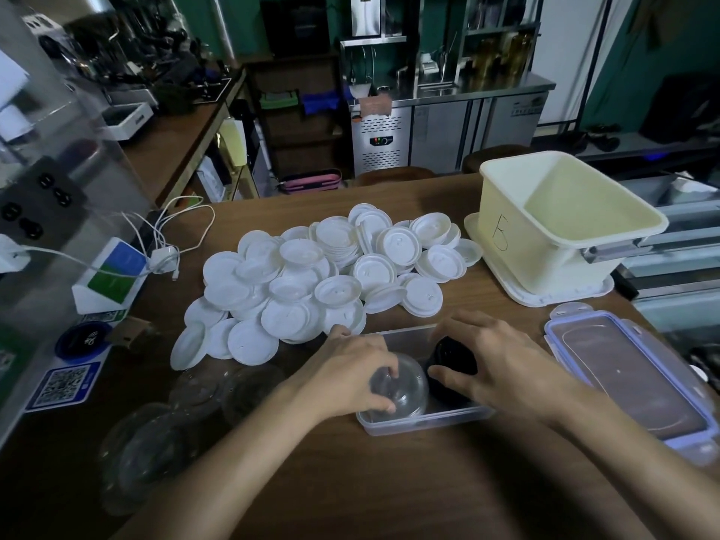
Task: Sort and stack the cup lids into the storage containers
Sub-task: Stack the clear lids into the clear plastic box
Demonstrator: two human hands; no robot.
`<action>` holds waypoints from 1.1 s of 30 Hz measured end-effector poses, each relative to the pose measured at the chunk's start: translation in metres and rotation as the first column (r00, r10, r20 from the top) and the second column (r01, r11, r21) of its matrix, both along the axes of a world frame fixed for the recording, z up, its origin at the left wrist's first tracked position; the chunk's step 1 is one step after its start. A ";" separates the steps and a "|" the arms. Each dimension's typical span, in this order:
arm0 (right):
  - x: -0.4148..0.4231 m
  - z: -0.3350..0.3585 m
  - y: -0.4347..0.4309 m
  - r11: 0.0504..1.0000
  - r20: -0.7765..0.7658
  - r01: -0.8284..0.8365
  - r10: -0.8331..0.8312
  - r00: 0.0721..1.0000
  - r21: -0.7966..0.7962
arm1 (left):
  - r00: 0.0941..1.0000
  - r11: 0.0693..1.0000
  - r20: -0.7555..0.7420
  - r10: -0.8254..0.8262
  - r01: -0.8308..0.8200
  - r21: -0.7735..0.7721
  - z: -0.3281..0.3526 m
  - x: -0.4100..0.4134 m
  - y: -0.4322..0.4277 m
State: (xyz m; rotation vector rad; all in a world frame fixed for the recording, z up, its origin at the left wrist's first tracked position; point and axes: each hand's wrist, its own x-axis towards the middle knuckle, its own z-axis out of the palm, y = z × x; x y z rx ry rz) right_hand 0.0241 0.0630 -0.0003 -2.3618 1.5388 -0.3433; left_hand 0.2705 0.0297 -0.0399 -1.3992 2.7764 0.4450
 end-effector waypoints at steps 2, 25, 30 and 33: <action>0.002 -0.001 0.000 1.000 -0.002 -0.003 0.003 1.000 0.000 | 1.000 1.000 0.008 -0.001 0.001 -0.009 0.000 -0.003 0.000; 0.163 -0.021 -0.004 0.973 0.086 -0.228 0.224 0.971 0.041 | 0.909 0.951 -0.292 0.297 -0.308 0.009 0.007 0.173 0.063; 0.215 -0.049 -0.003 0.982 0.148 -0.178 0.167 0.975 0.067 | 0.851 0.883 -0.272 0.449 -0.468 -0.007 -0.007 0.229 0.076; 0.236 -0.067 0.000 0.986 0.148 -0.129 0.112 0.983 0.104 | 0.825 0.852 -0.245 0.509 -0.524 0.005 -0.016 0.252 0.076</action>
